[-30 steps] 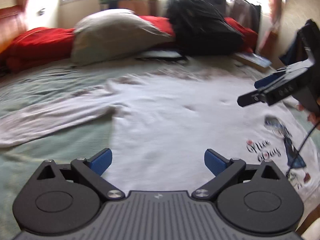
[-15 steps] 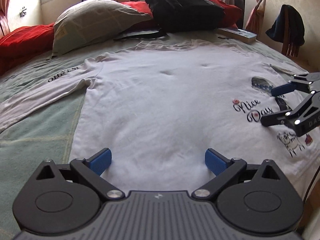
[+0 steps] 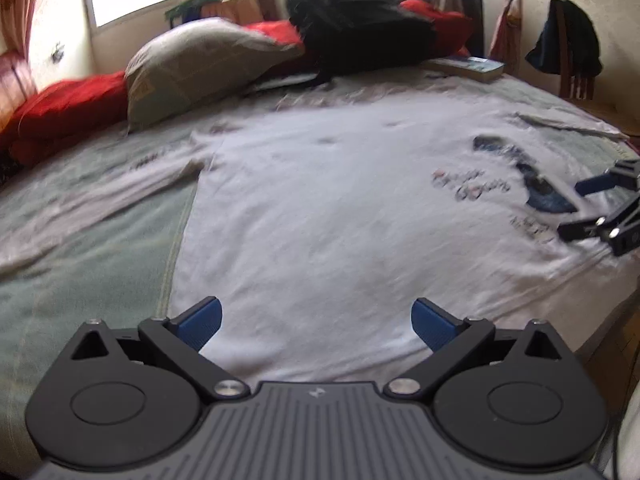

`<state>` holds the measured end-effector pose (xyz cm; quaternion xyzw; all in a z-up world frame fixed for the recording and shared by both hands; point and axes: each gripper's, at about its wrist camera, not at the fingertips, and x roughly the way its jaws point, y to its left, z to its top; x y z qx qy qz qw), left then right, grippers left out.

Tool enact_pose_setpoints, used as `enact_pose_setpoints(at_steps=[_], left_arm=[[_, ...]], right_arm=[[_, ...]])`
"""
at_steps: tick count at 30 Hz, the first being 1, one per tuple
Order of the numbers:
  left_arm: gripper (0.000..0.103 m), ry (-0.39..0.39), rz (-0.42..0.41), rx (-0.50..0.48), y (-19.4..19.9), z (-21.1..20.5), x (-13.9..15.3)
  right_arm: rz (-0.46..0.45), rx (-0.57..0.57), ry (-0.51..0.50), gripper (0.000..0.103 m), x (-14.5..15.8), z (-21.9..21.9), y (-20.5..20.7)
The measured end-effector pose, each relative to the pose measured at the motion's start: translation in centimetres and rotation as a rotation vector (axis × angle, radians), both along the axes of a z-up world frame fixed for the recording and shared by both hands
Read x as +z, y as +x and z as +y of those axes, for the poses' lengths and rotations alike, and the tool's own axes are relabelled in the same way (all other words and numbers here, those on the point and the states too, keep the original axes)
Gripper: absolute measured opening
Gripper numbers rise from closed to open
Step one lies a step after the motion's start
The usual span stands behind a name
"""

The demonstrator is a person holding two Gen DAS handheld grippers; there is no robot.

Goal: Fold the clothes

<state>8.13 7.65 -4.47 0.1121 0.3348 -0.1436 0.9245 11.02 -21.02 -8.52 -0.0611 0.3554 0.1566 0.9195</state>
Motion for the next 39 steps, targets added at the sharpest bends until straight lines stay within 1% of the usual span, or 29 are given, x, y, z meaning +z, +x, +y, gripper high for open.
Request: enact_pose_setpoints(at_steps=[2,4,6,8,10,13,18,23,26,28,30,31,33,34,36,39], left_arm=[[0.101,0.0,-0.027,-0.044,0.3,-1.7,0.5],[0.101,0.008,-0.038,-0.069,0.6,-3.2,-0.1],[0.101,0.005,-0.014,-0.066,1.0,-4.2,-1.2],[0.101,-0.021,0.014,-0.059,0.9,-4.2,-2.4],[0.101,-0.044,0.015,-0.047,0.3,-3.8,-3.0],[0.101,-0.059,0.025,-0.02,-1.0,-2.7,-2.8],[0.101,-0.036,0.026,-0.02,-2.9,-1.3,-2.9],[0.101,-0.086,-0.013,0.016,-2.1,-0.6,-0.7],[0.101,-0.091,-0.025,0.019,-0.8,-0.8,-0.3],[0.101,-0.095,-0.012,0.018,-0.1,-0.9,-0.8],[0.101,-0.099,0.026,0.034,0.3,-0.7,-1.8],[0.101,-0.101,0.04,0.049,0.1,-0.3,-2.3],[0.101,-0.12,0.043,0.058,-0.7,0.6,-3.2],[0.101,-0.136,0.045,0.055,-1.1,1.1,-3.1],[0.101,-0.142,0.063,0.054,-1.5,1.8,-2.4],[0.101,-0.157,0.064,0.059,-0.8,3.1,-0.7]], right_arm=[[-0.003,-0.008,-0.002,0.103,-0.2,0.1,-0.1],[0.003,-0.017,-0.004,0.103,-0.2,0.2,-0.1],[0.01,-0.026,-0.005,0.103,-0.2,0.2,0.0],[0.017,-0.036,-0.007,0.103,-0.2,0.3,0.0],[0.024,-0.045,-0.009,0.103,-0.3,0.4,0.1],[0.03,-0.053,-0.008,0.103,-0.3,0.5,0.1],[0.017,-0.051,0.003,0.103,-0.4,0.3,-0.1],[0.002,-0.052,0.01,0.103,-0.5,0.2,-0.2],[0.0,-0.054,0.008,0.103,-0.5,0.2,-0.2],[-0.003,-0.057,0.009,0.103,-0.5,0.2,-0.2],[-0.007,-0.06,0.011,0.103,-0.5,0.2,-0.4],[-0.008,-0.063,0.013,0.103,-0.4,0.2,-0.5],[-0.01,-0.071,0.022,0.103,-0.1,0.1,-0.7],[-0.006,-0.076,0.036,0.103,0.1,0.1,-0.7],[0.006,-0.077,0.07,0.103,0.6,0.0,-0.7],[-0.005,-0.055,0.117,0.103,1.9,0.9,0.0]])
